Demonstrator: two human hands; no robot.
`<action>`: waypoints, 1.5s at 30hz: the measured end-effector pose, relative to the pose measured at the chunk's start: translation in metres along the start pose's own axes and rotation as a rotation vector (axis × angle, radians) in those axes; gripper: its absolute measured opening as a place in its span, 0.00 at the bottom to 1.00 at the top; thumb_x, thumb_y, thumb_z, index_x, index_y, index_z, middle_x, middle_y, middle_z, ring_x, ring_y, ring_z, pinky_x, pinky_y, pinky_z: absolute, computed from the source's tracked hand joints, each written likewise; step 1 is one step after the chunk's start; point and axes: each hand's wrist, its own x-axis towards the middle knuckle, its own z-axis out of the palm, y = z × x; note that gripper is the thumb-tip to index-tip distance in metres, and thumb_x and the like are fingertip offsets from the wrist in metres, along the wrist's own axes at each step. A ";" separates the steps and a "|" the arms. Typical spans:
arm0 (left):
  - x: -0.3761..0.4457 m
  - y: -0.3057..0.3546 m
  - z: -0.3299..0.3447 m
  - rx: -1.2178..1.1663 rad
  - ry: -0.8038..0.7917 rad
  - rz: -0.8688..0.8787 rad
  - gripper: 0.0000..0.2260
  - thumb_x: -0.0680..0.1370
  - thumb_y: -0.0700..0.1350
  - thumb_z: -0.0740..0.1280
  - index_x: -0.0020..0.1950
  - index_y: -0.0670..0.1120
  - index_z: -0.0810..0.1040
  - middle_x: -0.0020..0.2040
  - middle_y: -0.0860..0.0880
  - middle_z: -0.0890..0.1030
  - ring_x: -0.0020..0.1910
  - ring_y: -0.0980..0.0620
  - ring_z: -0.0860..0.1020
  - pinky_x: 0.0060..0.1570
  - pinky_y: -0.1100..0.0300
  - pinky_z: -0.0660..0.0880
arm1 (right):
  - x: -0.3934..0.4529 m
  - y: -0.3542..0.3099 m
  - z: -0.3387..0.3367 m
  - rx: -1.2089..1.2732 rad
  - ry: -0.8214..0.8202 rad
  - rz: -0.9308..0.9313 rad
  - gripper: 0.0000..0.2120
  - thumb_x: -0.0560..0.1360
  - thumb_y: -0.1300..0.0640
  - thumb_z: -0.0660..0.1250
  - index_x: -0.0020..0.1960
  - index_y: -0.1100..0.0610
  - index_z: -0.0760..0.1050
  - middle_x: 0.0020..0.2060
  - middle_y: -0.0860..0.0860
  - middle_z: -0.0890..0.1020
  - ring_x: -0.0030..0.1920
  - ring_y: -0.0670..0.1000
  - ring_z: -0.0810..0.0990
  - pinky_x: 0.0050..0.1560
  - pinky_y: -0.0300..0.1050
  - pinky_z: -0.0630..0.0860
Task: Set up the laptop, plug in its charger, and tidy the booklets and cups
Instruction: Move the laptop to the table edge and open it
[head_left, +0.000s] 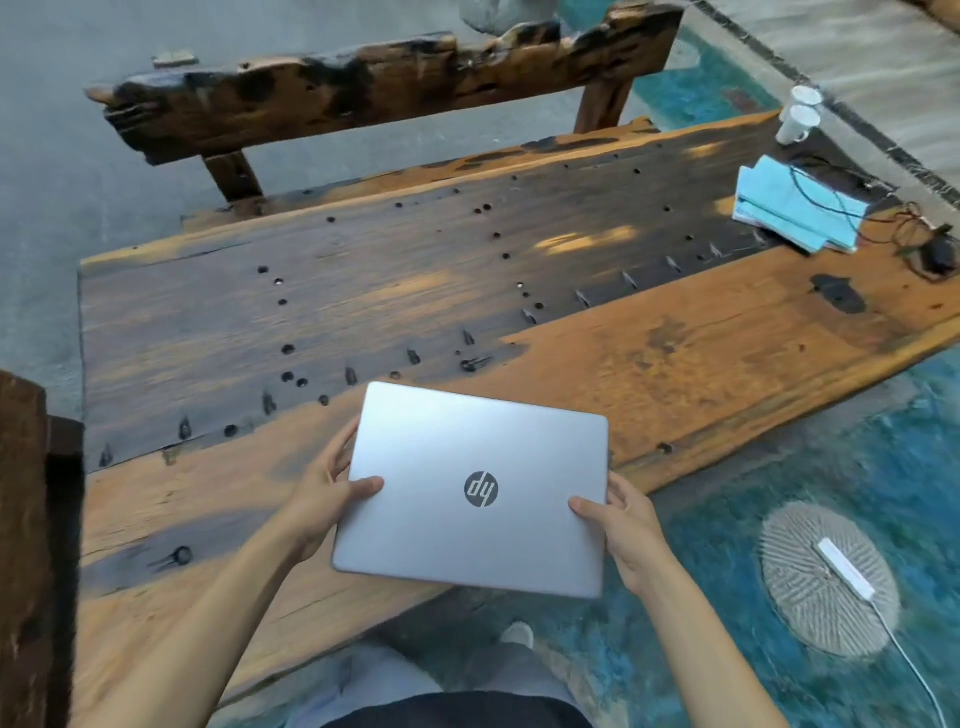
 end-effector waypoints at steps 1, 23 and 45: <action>0.002 0.001 0.019 0.006 -0.009 0.001 0.37 0.75 0.33 0.72 0.75 0.65 0.66 0.71 0.51 0.76 0.64 0.42 0.78 0.58 0.35 0.78 | 0.001 -0.003 -0.020 0.004 0.008 -0.002 0.25 0.70 0.69 0.76 0.64 0.56 0.76 0.51 0.49 0.88 0.49 0.50 0.87 0.42 0.43 0.82; 0.171 0.069 0.315 0.208 -0.179 -0.077 0.39 0.76 0.31 0.69 0.76 0.66 0.65 0.64 0.54 0.82 0.57 0.46 0.83 0.46 0.47 0.82 | 0.155 -0.103 -0.268 0.014 0.174 0.019 0.18 0.69 0.70 0.76 0.53 0.52 0.82 0.43 0.45 0.89 0.41 0.47 0.88 0.35 0.40 0.81; 0.362 0.082 0.468 -0.065 0.244 -0.276 0.28 0.74 0.35 0.75 0.71 0.54 0.74 0.65 0.49 0.80 0.56 0.44 0.83 0.46 0.48 0.81 | 0.429 -0.265 -0.356 -0.160 -0.008 0.176 0.17 0.70 0.70 0.76 0.55 0.56 0.81 0.41 0.46 0.88 0.36 0.47 0.86 0.32 0.40 0.81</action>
